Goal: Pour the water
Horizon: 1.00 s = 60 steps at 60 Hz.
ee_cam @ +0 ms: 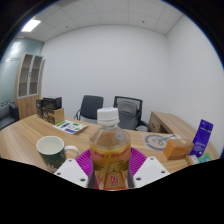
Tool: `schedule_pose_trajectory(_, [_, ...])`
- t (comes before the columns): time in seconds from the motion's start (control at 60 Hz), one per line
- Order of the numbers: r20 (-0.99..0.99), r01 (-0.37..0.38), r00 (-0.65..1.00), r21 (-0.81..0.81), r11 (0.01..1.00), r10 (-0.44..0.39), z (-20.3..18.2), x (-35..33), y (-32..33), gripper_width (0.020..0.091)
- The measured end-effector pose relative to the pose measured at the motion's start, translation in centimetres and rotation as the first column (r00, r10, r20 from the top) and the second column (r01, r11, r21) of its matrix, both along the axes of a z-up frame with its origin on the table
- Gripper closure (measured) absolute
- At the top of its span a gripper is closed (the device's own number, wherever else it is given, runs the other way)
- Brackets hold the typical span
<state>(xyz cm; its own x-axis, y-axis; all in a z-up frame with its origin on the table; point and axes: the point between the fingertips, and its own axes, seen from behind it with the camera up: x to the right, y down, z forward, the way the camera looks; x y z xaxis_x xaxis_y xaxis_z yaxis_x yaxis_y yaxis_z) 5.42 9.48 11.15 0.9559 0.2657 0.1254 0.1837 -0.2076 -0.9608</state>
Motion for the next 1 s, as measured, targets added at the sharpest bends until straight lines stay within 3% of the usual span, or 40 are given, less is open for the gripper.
schedule_pose_trajectory(0.183, [-0.104,-0.049,0.993,-0.002,0.999,0.048,-3.1,-0.4,-0.3,0.0631])
schedule_pose_trajectory(0.433, [-0.204,-0.063,0.977,0.025,0.998,0.067,-2.9,-0.1,-0.1,0.0602])
schedule_pose_trajectory(0.567, [-0.211,-0.063,0.976,-0.053,0.997,0.051,-3.6,-0.1,-0.3,0.0482])
schedule_pose_trajectory(0.65, [-0.232,-0.08,0.972,-0.149,0.986,0.043,-4.3,-0.2,-1.5,0.0284])
schedule_pose_trajectory(0.683, [-0.243,-0.08,0.969,-0.145,0.986,0.043,-3.8,0.1,-1.9,0.0247])
schedule_pose_trajectory(1.0, [-0.22,-0.009,0.975,-0.151,0.988,-0.025,0.7,2.6,-11.4,0.0266])
